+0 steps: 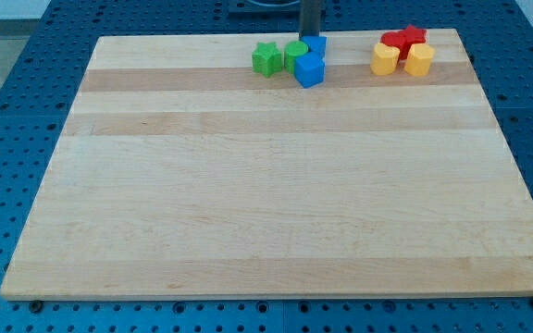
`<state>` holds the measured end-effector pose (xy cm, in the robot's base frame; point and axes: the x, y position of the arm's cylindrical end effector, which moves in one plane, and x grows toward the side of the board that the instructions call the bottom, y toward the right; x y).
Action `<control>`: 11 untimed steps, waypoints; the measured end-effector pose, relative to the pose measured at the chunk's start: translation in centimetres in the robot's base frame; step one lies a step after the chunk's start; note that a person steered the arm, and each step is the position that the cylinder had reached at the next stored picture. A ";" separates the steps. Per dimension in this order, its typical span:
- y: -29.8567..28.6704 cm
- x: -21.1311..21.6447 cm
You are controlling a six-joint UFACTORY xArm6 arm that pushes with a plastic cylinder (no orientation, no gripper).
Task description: Move the green circle towards the center of the board
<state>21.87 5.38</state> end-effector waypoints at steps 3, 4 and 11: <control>-0.6 3.5; -3.0 3.5; -13.3 17.9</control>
